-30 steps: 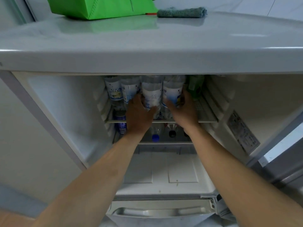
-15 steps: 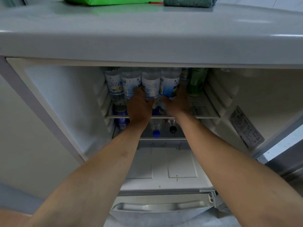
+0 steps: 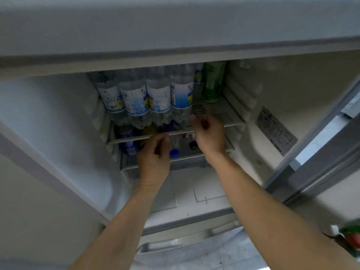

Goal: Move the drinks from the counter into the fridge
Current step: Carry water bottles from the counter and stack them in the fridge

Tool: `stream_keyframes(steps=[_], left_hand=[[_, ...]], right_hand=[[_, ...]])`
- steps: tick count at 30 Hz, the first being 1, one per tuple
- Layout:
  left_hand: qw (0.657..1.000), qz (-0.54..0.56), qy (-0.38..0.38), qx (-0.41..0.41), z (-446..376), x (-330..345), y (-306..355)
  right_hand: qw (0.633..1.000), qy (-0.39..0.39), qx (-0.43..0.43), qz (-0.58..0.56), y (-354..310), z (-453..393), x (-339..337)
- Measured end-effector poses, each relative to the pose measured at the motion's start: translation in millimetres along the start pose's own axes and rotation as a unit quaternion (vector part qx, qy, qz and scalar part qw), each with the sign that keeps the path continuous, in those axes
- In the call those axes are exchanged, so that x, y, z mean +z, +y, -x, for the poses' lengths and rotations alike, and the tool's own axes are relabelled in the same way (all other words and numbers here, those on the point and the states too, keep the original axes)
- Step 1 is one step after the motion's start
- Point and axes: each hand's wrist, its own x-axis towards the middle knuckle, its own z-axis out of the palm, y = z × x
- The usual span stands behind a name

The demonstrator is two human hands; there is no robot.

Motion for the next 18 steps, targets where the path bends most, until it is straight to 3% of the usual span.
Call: stream_keyframes(steps=[6,11,18], left_hand=[[0.997,0.010,-0.052,0.064,66,-10,-13],[0.988,0.015,-0.147,0.041,123,-7,-18],[0.952,-0.021,-0.304,-0.010,236,7,-8]], right_hand=[[0.997,-0.021,0.047,-0.061,20,62,-29],[0.992,0.001,0.119,-0.035,47,119,-82],[0.957,0.132,0.258,-0.023,104,261,-196]])
